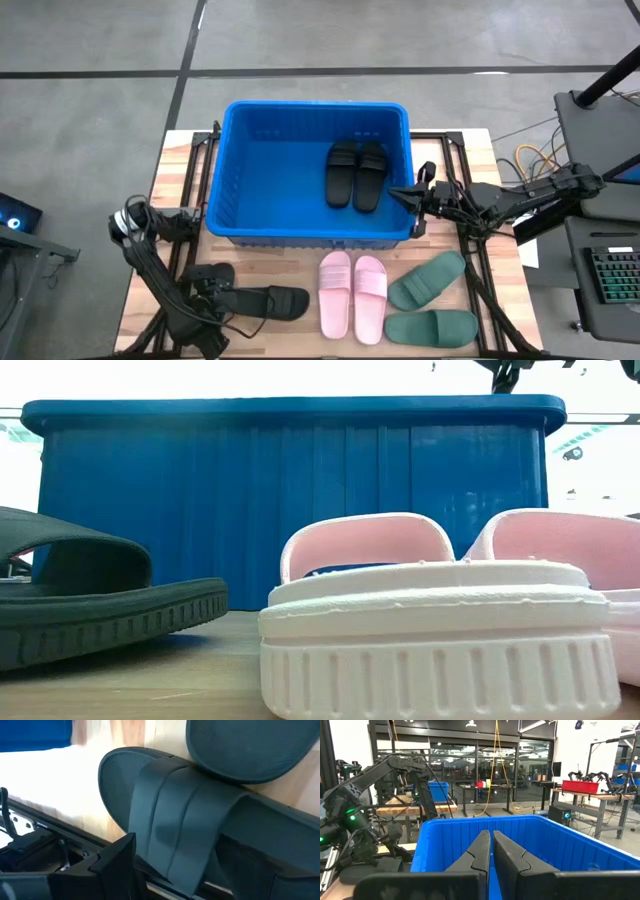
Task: Pick and place slides into bin
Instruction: Put the left black slide into the blue bin
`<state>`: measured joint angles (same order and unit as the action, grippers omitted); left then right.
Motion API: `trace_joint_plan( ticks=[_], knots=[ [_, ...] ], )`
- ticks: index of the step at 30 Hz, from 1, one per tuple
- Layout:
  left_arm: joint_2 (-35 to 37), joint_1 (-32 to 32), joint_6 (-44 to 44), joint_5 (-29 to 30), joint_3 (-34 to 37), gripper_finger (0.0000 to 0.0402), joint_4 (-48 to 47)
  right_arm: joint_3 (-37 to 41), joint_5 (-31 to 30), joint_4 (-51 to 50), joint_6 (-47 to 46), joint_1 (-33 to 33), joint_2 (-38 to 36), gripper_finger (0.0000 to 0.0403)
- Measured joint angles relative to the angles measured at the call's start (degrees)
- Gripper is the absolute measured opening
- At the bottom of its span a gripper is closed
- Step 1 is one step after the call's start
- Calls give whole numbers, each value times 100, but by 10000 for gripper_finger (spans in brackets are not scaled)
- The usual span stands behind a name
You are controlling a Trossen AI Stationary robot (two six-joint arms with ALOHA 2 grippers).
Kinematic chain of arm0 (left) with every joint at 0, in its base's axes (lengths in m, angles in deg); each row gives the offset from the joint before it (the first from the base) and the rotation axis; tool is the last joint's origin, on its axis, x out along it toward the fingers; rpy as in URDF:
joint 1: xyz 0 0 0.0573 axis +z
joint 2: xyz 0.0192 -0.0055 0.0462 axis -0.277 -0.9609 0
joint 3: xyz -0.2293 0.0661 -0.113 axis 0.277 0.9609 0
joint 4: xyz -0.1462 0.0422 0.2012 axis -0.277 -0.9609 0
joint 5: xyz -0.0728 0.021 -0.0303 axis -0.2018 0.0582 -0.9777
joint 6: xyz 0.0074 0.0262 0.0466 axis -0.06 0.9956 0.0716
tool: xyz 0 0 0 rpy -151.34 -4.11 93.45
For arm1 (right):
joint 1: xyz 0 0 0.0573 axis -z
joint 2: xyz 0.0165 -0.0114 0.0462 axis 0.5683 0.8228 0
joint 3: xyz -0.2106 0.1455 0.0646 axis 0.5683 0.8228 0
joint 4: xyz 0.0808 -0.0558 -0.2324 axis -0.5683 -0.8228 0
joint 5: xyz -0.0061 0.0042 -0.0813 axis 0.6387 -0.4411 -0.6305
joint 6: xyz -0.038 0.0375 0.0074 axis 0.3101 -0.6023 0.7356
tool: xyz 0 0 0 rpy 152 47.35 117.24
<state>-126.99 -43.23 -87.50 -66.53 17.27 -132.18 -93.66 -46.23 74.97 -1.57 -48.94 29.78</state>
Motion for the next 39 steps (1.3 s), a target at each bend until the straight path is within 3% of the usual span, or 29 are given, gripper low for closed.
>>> trace_joint_plan(
  ticks=[14,20,30,34,39],
  knots=[
    [-450,4,0,39,32,245,6,0,-104,0,-20,0,0,13],
    [-461,4,0,52,37,179,-37,0,-104,1,-44,0,0,13],
    [-314,11,173,-4,39,13,-29,0,-104,2,-44,-1,0,13],
    [-162,9,187,-132,39,8,-103,0,-104,2,-44,0,0,13],
    [212,17,186,-727,-4,2,-306,0,-104,2,-44,-1,0,13]
  ],
)
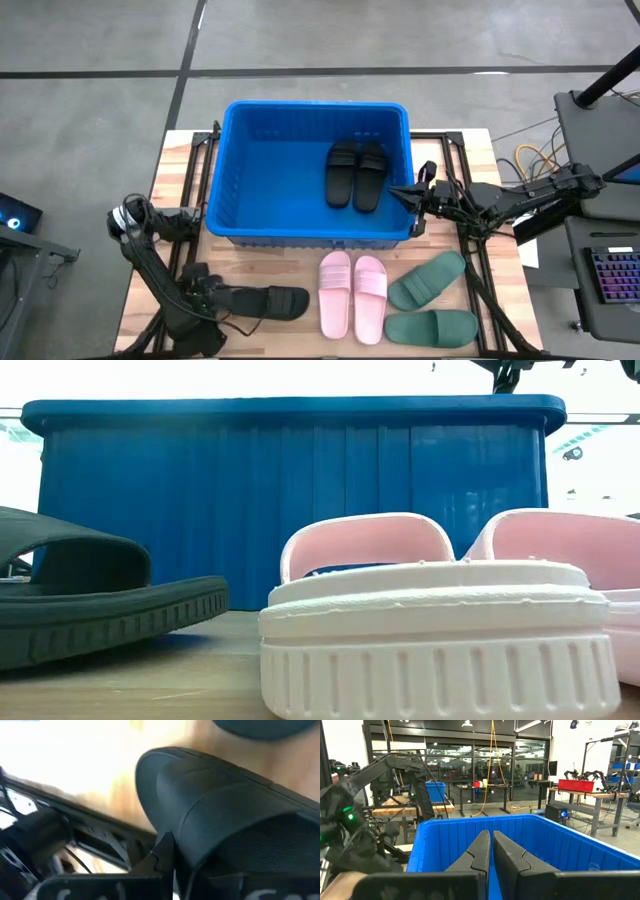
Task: Pick and place slides into bin
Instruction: Put the left black slide into the blue bin
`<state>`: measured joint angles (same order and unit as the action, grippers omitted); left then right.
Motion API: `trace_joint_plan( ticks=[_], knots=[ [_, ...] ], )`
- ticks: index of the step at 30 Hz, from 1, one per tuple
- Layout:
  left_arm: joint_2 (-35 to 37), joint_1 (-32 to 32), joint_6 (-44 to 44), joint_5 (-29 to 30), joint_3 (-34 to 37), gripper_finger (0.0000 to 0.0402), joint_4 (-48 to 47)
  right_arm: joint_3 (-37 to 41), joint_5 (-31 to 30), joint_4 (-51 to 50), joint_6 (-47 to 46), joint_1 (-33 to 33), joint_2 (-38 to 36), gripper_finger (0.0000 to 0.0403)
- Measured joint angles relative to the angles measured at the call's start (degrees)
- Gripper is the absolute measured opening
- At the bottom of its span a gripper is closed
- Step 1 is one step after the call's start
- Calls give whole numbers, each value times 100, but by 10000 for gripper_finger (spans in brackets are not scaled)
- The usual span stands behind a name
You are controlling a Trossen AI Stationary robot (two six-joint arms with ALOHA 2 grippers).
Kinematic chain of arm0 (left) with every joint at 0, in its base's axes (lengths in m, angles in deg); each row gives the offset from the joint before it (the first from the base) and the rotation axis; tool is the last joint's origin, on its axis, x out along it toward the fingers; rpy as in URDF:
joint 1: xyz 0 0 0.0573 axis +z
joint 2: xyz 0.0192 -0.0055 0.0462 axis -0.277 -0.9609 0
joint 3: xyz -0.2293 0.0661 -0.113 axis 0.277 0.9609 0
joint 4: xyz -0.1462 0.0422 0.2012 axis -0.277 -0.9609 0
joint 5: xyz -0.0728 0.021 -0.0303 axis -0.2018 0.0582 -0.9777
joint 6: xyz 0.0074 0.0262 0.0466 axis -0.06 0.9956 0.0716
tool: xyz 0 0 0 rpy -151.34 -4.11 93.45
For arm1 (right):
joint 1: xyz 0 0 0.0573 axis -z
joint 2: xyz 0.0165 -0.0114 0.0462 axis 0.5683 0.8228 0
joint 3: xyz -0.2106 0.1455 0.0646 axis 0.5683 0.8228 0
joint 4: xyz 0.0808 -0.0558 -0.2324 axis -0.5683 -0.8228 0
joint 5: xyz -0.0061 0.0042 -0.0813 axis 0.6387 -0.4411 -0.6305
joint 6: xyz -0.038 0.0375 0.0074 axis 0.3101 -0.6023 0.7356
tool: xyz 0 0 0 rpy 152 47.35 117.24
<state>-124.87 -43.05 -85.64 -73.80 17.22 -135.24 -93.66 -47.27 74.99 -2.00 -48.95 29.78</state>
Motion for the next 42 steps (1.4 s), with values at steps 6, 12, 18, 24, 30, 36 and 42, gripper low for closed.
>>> trace_joint_plan(
  ticks=[6,12,18,24,30,36,42],
  knots=[
    [853,74,-159,-103,-289,1,-13,0,0,2,0,1,0,13],
    [1725,312,-704,453,-728,1,54,0,0,7,-2,0,0,13],
    [2284,542,-427,1833,-997,0,1146,0,0,7,-1,-1,0,13],
    [2310,987,322,2848,-1194,0,1500,0,0,7,-176,-1,0,13],
    [2185,1605,1988,2793,-1274,0,2590,0,0,7,-259,-1,0,13],
    [2121,2349,3226,3092,-1309,0,3320,0,2,7,-260,-1,0,13],
    [2148,3303,4108,3756,-1325,0,3604,0,1,7,-445,-1,0,13]
  ],
)
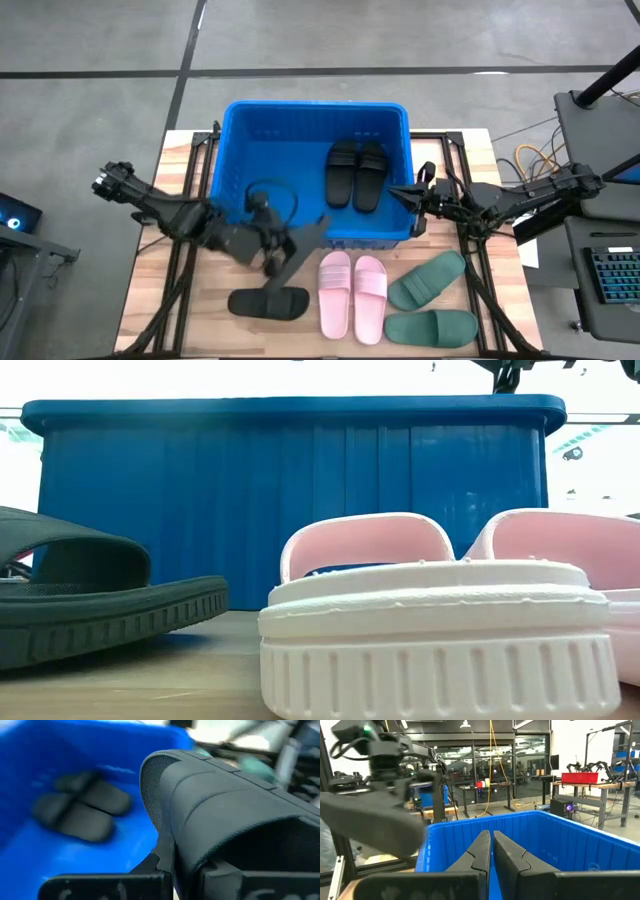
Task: Pick and place slides into bin
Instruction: Put the left black slide into the blue bin
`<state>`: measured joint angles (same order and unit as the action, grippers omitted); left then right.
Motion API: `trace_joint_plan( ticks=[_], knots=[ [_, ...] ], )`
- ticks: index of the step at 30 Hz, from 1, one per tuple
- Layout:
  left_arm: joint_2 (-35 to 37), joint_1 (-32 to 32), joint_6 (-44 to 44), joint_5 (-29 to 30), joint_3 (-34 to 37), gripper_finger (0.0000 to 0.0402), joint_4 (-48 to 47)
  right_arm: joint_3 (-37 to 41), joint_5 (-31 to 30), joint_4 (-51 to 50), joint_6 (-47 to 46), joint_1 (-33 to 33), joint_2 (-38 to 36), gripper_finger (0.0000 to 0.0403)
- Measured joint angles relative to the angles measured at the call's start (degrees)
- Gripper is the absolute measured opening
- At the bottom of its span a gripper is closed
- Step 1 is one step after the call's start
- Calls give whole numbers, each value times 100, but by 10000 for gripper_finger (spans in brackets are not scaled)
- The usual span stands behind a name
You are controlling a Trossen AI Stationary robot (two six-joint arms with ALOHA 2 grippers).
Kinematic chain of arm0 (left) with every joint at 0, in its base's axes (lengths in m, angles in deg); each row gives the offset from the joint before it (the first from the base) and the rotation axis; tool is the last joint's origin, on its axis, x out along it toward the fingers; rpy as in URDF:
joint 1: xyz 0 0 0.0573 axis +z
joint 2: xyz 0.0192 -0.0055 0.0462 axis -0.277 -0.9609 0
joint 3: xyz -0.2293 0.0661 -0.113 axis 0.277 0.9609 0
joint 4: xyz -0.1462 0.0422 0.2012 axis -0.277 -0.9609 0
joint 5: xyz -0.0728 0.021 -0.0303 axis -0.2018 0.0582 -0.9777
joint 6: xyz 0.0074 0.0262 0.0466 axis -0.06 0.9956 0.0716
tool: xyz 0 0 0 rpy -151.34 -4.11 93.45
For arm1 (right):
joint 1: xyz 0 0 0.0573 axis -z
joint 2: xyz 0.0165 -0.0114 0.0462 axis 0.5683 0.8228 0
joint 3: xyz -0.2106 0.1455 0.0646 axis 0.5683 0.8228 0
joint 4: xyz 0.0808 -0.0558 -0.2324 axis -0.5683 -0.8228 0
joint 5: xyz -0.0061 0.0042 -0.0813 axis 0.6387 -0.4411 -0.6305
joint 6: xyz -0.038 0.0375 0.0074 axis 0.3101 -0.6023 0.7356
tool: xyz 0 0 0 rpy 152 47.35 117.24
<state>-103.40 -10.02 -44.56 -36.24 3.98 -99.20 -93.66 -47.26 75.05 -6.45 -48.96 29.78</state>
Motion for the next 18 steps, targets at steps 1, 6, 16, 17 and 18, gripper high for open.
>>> trace_joint_plan(
  ticks=[1,6,16,17,18],
  knots=[
    [4,165,90,120,0,0,80,0,-1,-2,-38,0,0,13],
    [8,925,544,601,-3,0,264,0,1,-2,-220,0,2,13],
    [-234,2262,2049,707,-43,0,362,0,1,-4,-505,0,1,13],
    [-293,2378,2217,711,-37,0,346,0,1,-4,-505,0,0,13],
    [-349,2497,2362,709,-37,0,317,0,1,-4,-506,0,0,13]
  ],
)
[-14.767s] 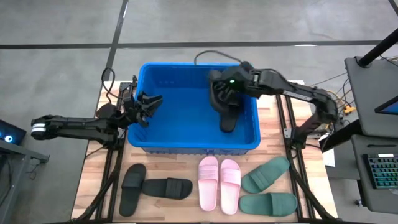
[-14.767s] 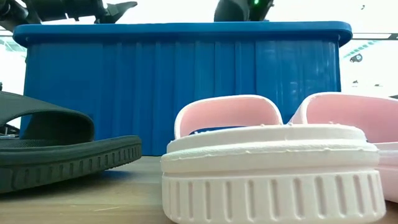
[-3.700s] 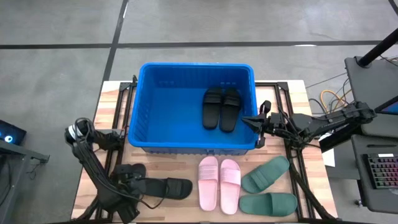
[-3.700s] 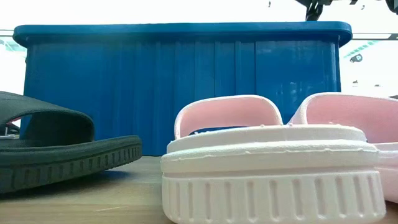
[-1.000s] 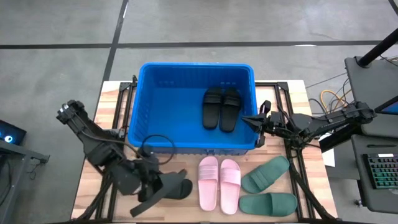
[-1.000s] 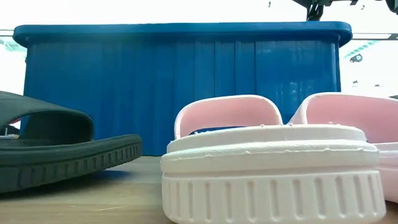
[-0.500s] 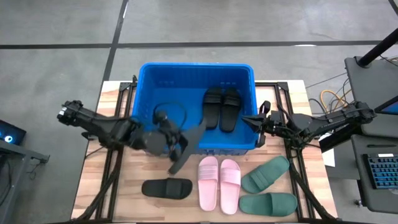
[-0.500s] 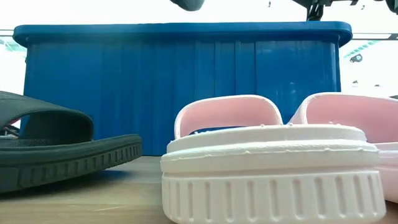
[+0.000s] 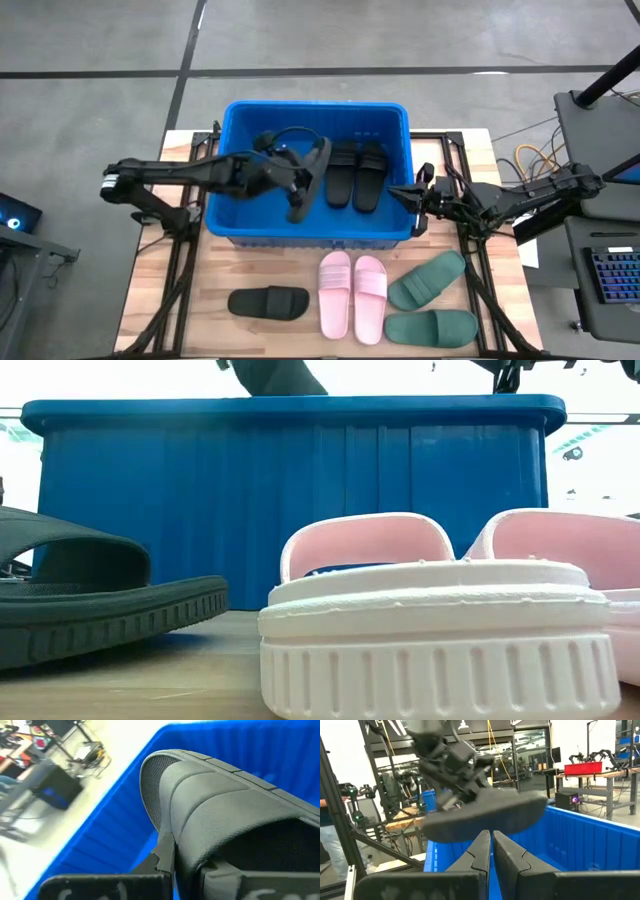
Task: Pick and place slides into bin
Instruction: Put the left black slide into the blue bin
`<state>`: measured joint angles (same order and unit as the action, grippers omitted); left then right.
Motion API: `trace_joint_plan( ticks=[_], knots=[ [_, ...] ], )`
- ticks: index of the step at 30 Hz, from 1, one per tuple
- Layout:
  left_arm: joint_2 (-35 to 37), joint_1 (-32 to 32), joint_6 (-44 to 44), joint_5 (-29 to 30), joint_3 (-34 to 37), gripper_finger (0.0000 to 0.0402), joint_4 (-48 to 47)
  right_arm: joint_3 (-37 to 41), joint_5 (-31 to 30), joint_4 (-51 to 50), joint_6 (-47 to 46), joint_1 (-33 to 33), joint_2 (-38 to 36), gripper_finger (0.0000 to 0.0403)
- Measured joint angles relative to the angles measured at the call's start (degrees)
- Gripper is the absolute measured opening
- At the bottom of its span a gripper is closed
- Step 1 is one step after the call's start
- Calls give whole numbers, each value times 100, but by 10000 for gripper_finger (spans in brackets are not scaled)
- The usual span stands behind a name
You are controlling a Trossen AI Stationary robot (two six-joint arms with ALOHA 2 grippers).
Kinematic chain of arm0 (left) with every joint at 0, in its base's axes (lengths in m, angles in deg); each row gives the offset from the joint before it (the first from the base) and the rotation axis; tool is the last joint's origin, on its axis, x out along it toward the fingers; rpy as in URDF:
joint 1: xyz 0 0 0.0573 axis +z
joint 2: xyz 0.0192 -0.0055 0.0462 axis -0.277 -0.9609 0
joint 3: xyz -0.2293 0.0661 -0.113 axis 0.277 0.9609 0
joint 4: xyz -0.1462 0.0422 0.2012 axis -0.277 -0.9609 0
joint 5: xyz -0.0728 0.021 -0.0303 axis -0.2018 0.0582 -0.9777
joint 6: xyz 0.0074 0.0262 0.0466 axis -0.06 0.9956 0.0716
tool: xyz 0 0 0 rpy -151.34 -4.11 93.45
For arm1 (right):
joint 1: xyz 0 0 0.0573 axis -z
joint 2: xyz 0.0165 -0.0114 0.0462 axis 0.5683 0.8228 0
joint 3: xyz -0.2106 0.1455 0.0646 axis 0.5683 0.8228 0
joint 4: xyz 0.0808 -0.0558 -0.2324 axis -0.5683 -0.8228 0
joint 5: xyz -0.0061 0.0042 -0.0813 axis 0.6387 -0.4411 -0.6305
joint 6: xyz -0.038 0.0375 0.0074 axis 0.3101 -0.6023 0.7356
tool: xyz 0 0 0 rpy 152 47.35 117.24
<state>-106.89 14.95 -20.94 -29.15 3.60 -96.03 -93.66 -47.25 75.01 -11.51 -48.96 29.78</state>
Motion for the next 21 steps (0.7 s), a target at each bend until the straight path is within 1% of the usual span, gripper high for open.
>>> trace_joint_plan(
  ticks=[5,9,11,14,19,21],
  knots=[
    [-350,501,718,-38,0,0,-290,0,0,0,-62,0,2,13],
    [-581,932,749,-18,31,0,-591,0,0,0,-66,0,2,13],
    [-691,1097,741,153,33,0,-777,0,0,2,-124,0,2,13],
    [-860,1278,754,615,33,0,-1047,0,-2,4,-269,0,2,13],
    [-1123,1541,1137,670,42,0,-1142,0,-39,7,-448,0,2,13],
    [-1234,1623,1179,784,81,0,-1322,0,-178,6,-471,0,2,13]
  ],
)
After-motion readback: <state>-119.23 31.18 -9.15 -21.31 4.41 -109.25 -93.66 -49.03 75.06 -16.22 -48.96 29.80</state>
